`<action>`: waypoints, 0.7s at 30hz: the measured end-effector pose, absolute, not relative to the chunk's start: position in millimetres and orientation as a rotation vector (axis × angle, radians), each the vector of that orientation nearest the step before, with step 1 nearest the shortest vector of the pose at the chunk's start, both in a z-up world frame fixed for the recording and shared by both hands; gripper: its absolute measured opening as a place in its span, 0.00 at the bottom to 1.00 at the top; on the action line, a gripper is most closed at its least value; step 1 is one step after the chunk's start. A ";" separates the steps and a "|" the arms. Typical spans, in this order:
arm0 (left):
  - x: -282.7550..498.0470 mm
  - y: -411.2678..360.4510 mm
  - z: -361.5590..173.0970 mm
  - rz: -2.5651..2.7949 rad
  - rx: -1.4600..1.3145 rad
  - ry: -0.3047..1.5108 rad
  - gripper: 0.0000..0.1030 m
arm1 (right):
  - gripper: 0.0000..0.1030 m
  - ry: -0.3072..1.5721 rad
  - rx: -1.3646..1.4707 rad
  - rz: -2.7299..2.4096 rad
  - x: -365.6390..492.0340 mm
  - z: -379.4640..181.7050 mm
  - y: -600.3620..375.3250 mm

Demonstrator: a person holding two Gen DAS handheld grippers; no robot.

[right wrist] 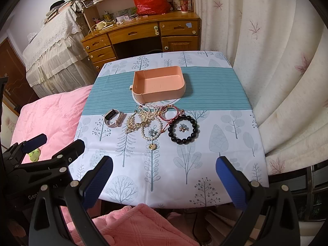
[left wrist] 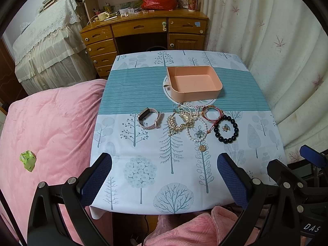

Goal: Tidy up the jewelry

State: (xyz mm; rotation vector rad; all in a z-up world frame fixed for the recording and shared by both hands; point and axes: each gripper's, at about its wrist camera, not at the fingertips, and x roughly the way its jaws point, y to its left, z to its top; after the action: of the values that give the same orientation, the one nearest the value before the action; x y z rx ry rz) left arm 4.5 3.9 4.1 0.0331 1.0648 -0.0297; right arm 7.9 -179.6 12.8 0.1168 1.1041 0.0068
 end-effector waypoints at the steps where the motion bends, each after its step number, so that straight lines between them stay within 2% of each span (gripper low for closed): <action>1: 4.3 4.1 4.0 -0.030 0.032 1.066 0.98 | 0.98 1.105 0.117 0.008 8.0 12.9 -179.7; 21: 14.3 24.5 2.2 -0.069 0.051 1.088 0.98 | 0.98 1.084 0.127 0.003 15.7 11.1 -166.1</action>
State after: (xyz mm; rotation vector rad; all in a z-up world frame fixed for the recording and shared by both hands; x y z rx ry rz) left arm 14.3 24.5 2.2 0.0513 1.0885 -0.0692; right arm 15.7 -166.1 11.1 0.1267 1.0838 0.0027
